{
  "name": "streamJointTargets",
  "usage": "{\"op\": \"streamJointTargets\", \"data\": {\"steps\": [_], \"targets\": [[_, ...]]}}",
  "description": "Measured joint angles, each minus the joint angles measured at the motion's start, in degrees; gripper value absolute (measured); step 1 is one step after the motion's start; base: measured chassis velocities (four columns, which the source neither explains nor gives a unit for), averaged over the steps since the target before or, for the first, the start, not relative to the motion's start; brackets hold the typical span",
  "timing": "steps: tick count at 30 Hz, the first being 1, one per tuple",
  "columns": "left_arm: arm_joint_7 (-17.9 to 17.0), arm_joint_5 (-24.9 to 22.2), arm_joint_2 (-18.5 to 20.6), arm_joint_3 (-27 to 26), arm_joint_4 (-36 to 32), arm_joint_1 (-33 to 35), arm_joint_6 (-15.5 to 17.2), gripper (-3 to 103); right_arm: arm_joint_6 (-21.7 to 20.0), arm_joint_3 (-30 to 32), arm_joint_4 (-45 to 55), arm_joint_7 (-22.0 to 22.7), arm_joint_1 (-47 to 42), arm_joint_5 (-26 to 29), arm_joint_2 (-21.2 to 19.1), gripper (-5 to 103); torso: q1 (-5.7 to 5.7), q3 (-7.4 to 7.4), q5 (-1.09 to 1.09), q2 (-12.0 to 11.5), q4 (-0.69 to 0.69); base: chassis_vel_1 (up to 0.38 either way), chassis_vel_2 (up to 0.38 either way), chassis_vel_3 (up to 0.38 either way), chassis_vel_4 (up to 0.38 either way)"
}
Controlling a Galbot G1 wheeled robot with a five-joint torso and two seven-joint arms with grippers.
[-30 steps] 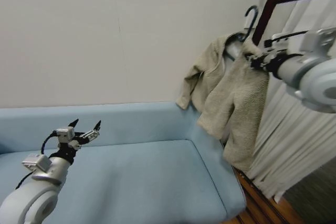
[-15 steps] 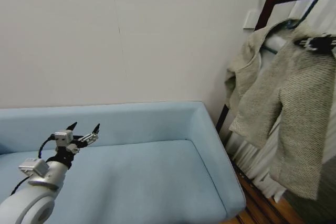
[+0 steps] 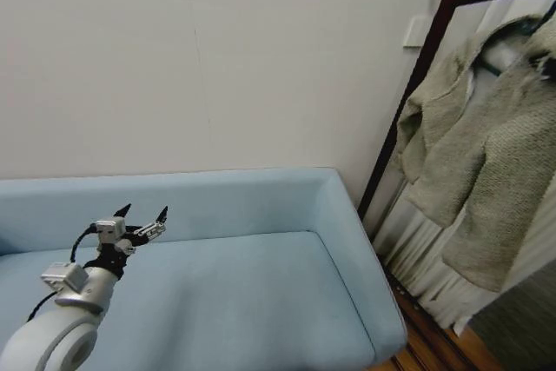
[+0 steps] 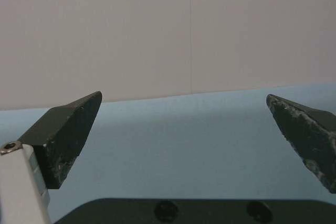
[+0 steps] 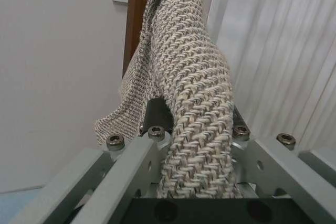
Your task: Pick up the clothes from the sofa and hang them on the clothes hanger.
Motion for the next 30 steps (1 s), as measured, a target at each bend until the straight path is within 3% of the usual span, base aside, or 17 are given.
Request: {"op": "streamJointTargets", "data": {"steps": [10,20,26,30], "targets": [[-0.30,0.73,-0.39,-0.03,-0.72,1.28,0.11,100,0.26,-1.76,-2.34,-0.52,-1.40,-4.21,5.36,10,0.00,0.00,0.00,0.00,0.01,0.000,0.000,0.000,0.000],[-0.51,1.43,-0.94,-1.38,-1.48,3.98,0.33,100,0.42,-4.01,-9.04,-0.95,0.32,-15.89,14.09,10,0.00,0.01,-0.01,0.00,0.01,0.000,0.000,0.000,0.000],[-0.55,1.68,-1.08,-1.69,-1.88,4.61,0.42,100,1.40,-4.84,-11.73,-1.25,3.15,-18.00,15.80,10,0.00,0.01,0.00,0.00,0.02,0.000,0.000,0.000,0.000],[-0.54,1.86,-1.52,-2.15,-2.20,5.20,0.47,100,0.69,-3.37,-7.72,-0.81,3.19,-14.26,12.81,10,0.00,-0.01,-0.01,0.00,-0.02,0.000,0.000,0.000,0.000]]}}
